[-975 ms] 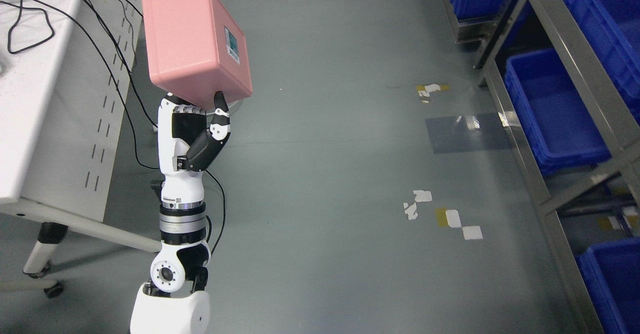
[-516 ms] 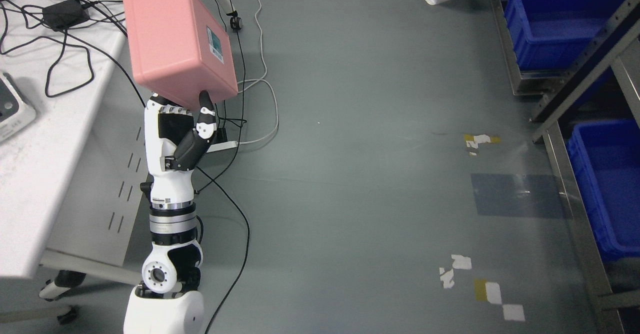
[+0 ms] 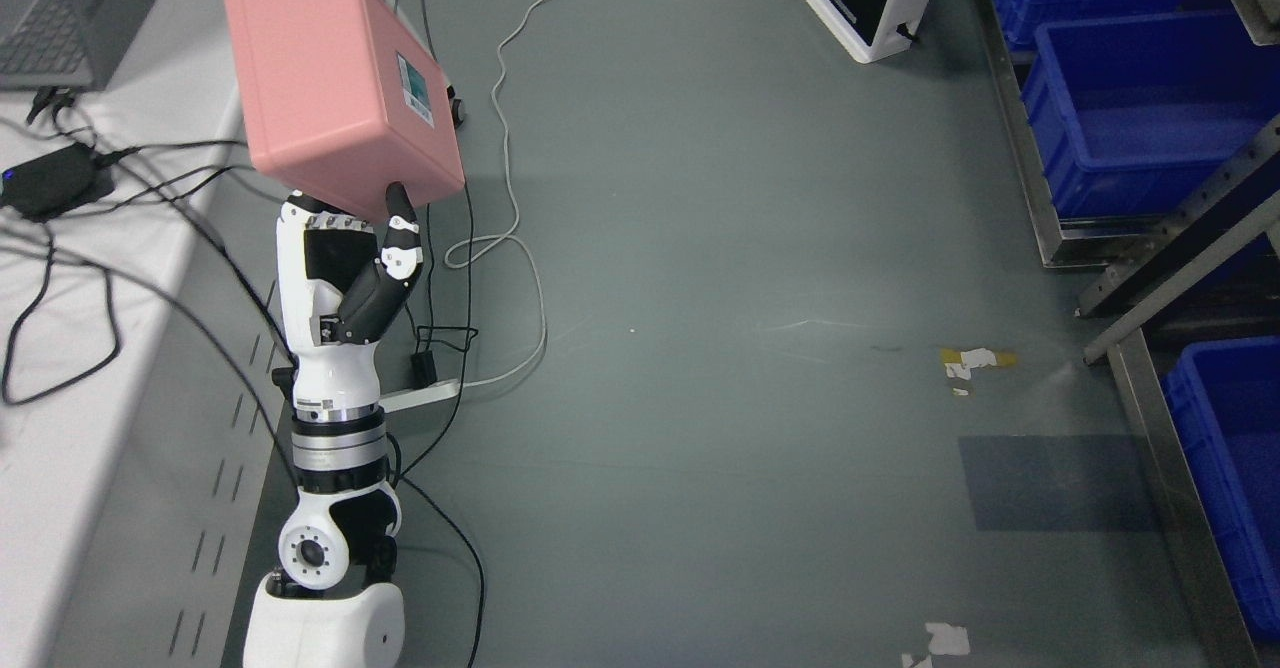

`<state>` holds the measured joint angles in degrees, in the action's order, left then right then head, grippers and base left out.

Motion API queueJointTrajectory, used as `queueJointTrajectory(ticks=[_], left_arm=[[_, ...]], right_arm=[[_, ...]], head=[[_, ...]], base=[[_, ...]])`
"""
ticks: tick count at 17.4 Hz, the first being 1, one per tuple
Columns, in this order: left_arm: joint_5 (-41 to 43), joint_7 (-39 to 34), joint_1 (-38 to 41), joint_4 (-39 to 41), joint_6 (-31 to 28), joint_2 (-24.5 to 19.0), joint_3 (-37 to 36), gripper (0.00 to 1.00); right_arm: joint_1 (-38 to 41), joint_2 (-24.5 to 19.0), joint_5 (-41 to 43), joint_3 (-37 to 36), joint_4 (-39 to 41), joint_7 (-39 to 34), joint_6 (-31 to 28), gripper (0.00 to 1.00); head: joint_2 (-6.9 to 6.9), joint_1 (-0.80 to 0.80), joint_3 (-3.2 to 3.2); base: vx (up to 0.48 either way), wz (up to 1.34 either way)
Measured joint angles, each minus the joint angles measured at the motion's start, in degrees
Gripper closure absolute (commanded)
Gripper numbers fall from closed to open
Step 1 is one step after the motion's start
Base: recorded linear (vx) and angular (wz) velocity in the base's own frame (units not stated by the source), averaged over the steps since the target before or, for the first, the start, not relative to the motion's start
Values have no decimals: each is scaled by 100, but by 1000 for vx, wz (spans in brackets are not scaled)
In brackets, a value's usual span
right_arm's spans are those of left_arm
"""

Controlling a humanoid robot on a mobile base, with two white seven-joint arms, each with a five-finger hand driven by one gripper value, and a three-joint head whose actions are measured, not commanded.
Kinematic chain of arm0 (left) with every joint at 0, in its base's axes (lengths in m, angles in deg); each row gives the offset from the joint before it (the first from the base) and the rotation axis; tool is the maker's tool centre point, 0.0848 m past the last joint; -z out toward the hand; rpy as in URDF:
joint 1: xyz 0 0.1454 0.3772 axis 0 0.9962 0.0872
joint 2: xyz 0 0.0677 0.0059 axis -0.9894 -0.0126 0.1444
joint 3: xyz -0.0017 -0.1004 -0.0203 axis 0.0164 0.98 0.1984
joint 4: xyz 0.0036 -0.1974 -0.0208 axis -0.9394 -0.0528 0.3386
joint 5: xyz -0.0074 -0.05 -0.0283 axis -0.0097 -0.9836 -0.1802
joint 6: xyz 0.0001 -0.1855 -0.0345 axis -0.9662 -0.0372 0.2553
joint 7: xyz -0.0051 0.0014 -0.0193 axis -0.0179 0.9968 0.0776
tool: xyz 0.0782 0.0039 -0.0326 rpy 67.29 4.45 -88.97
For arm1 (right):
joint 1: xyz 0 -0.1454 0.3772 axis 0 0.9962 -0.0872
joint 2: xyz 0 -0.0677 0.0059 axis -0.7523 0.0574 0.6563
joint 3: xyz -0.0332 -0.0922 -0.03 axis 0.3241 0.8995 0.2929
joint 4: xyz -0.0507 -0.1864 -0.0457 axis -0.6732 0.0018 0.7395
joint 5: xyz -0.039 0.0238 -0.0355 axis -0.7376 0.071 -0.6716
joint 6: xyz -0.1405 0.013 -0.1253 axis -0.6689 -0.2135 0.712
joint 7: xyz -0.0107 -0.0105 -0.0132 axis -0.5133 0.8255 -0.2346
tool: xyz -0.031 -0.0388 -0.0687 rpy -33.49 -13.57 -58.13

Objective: Place storage box into left shelf container
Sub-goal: 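Hold the pink box up in the left hand while turning toward the shelves, then carry the pink box with the left hand toward a blue shelf bin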

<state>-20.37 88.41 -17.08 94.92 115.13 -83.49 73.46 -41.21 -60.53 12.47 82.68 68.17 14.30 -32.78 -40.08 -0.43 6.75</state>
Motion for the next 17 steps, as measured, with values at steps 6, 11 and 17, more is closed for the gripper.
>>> queueJointTrajectory(ticks=[6, 11, 17], left_arm=[[-7, 7, 306, -8, 23, 0, -388, 98], [-6, 165, 644, -16, 31, -1, -734, 98], [1, 281, 815, -27, 35, -1, -1013, 98]], right_arm=[[-1, 0, 0, 0, 0, -22, 0, 0], [-1, 0, 0, 0, 0, -6, 0, 0], [-1, 0, 0, 0, 0, 4, 0, 0]], head=[[-1, 0, 0], [-1, 0, 0], [-1, 0, 0]], base=[[366, -415], [344, -622], [305, -946]])
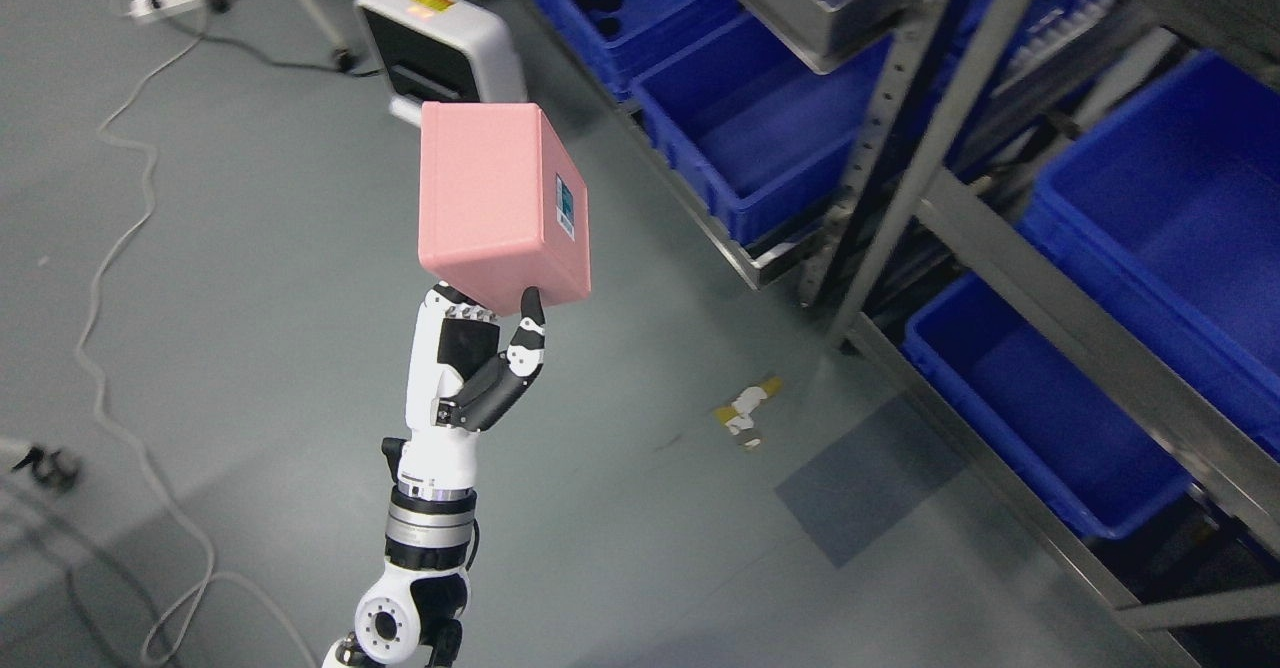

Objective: Place storage box into left shelf container
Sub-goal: 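Carry the pink box with the left hand toward a blue shelf bin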

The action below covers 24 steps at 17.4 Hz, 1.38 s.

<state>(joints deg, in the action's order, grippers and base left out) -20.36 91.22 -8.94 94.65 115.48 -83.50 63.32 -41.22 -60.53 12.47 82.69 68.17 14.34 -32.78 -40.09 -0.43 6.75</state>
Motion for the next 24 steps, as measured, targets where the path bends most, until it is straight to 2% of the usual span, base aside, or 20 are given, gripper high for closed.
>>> queueJointTrajectory(ticks=[7, 13, 18, 24], left_arm=[[86, 211, 556, -296, -33, 0, -412, 98], [215, 235, 615, -560, -299, 0, -627, 98], [269, 246, 282, -811, -903, 1, -599, 98], [280, 232, -497, -1220, -1556, 1, -157, 97]], right_arm=[[1, 0, 0, 0, 0, 3, 0, 0], [1, 0, 0, 0, 0, 4, 0, 0], [1, 0, 0, 0, 0, 21, 0, 0], [1, 0, 0, 0, 0, 19, 0, 0]], head=[[0, 0, 0], [0, 0, 0], [0, 0, 0], [1, 0, 0]], base=[[218, -1004], [157, -754], [105, -577], [57, -327]])
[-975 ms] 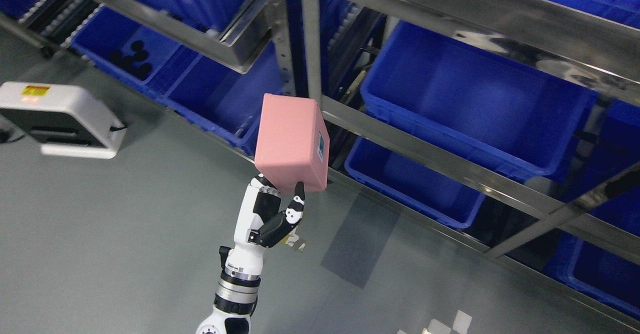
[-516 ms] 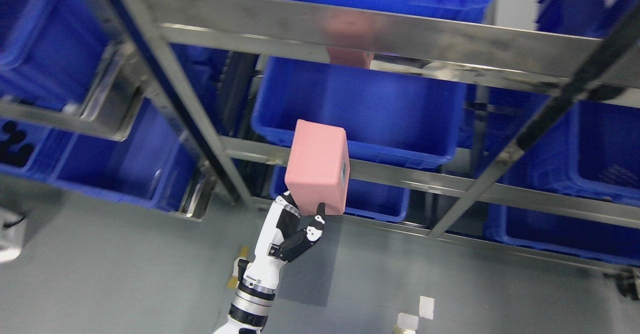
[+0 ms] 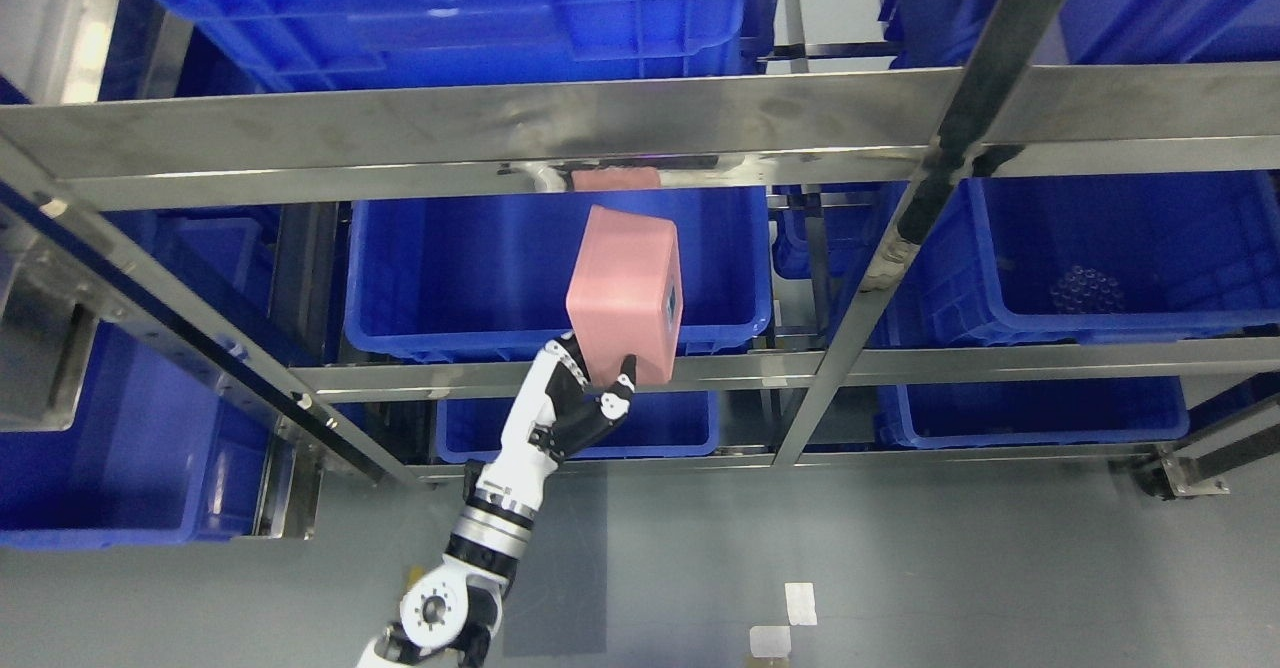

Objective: Place storage box into left shelf container
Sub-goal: 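Carry the pink box with the left hand toward a blue shelf bin, then lower the pink box into the blue bin and release the left hand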

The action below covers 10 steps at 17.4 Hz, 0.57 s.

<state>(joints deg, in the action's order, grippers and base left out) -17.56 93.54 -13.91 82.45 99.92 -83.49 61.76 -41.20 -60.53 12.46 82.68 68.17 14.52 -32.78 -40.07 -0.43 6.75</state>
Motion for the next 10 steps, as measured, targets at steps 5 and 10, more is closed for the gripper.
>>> queueJointTrajectory(ticks=[5, 10], left_arm=[[-11, 0, -868, -643, -129, 0, 459, 96], [-86, 10, -1936, -1744, -167, 0, 815, 83]], right_arm=[[0, 0, 0, 0, 0, -18, 0, 0], [-1, 0, 0, 0, 0, -20, 1, 0]], head=[[0, 0, 0], [0, 0, 0]], base=[[18, -98], [-5, 18]])
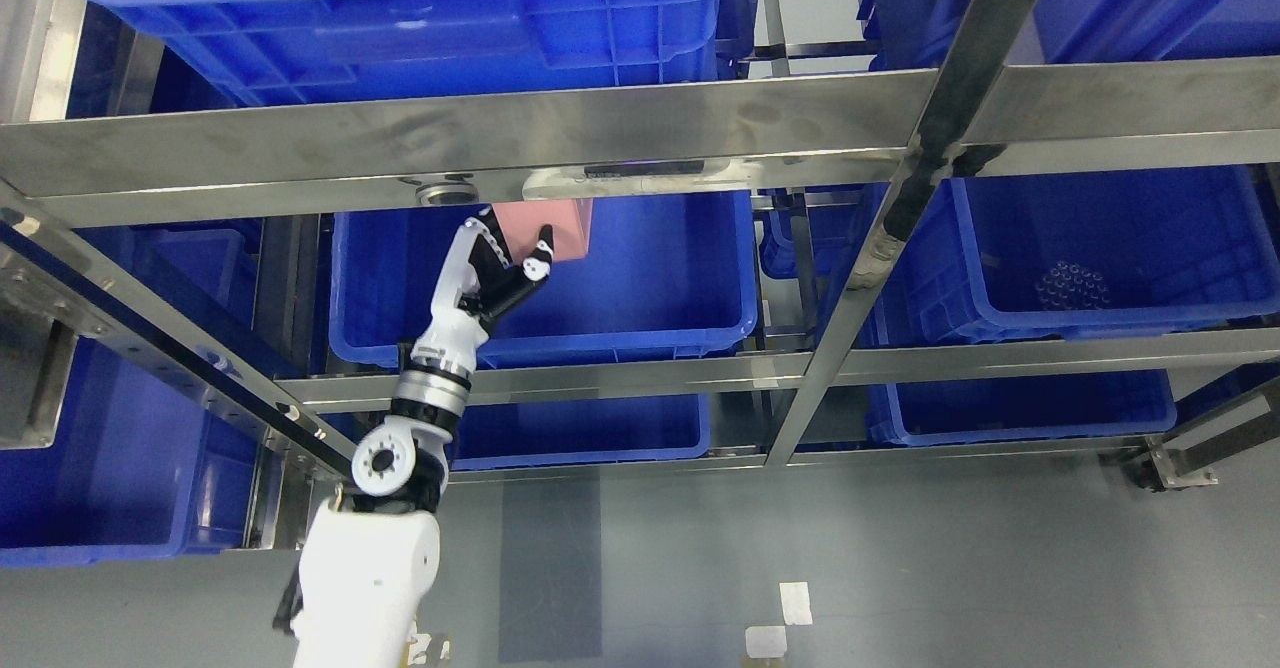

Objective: Place storage box into left shelf container
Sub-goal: 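Lower the pink box into the blue bin and release the left hand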

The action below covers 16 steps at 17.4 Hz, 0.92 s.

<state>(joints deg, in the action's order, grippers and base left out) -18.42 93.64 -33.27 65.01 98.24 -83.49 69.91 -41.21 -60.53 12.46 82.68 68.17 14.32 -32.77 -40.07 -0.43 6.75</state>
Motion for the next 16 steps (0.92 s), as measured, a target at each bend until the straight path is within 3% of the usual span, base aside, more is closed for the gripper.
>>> queueJointTrajectory(ticks=[3, 6, 9, 13, 16], left_arm=[[-23, -6, -554, -699, 0, 0, 113, 44], [-20, -31, -937, -1286, -145, 0, 151, 17], [58, -47, -1159, -1672, -380, 0, 147, 5], [491, -27, -1363, -1941, -601, 0, 87, 2], [932, 412, -1505, -1964, -1145, -1, -23, 1]], right_arm=[[0, 0, 0, 0, 0, 0, 0, 0], [0, 0, 0, 0, 0, -20, 0, 0], [-1, 0, 0, 0, 0, -21, 0, 0], [-1, 0, 0, 0, 0, -9, 0, 0], [-1, 0, 0, 0, 0, -4, 0, 0]], head=[[0, 0, 0], [0, 0, 0], [0, 0, 0], [0, 0, 0], [0, 0, 0]], base=[[-2, 6], [0, 0], [0, 0], [0, 0], [0, 0]])
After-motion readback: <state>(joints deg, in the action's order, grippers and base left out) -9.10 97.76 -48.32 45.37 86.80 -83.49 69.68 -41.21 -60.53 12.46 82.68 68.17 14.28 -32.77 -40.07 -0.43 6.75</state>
